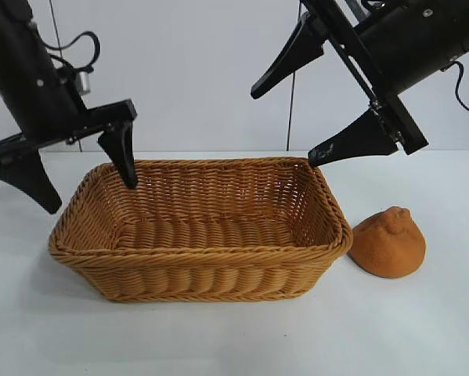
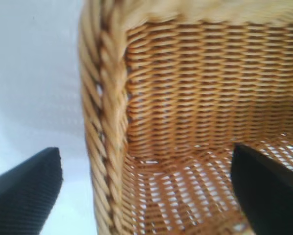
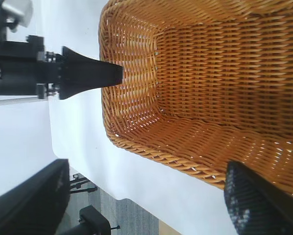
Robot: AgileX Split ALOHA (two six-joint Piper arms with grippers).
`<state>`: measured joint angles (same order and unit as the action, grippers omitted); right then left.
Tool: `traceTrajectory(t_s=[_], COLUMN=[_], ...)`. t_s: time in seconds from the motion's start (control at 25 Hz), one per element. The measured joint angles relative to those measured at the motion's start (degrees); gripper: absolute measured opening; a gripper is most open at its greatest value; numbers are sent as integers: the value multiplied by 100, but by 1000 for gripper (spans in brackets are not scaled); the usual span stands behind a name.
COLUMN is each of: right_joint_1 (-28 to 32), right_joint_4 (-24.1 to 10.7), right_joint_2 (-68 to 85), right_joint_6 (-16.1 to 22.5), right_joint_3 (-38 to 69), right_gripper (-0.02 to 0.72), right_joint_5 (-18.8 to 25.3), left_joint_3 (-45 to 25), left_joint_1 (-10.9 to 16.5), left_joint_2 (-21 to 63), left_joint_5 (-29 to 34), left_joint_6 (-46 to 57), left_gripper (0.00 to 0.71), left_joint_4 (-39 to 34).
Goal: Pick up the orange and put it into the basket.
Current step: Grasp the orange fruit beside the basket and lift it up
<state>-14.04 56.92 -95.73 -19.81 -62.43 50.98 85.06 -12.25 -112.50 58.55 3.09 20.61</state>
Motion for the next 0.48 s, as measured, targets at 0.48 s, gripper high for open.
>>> traceTrajectory(t_s=[0.48], right_joint_1=[0], right_joint_4=[0], right_joint_2=[0], right_joint_6=[0], right_joint_3=[0], right_gripper=[588], right_joint_5=[-6], left_joint_3=[6], left_joint_1=[959], left_joint_2=[466], left_joint_5=[552], left_joint_6=[-46], left_gripper=[666], left_joint_4=[-1616])
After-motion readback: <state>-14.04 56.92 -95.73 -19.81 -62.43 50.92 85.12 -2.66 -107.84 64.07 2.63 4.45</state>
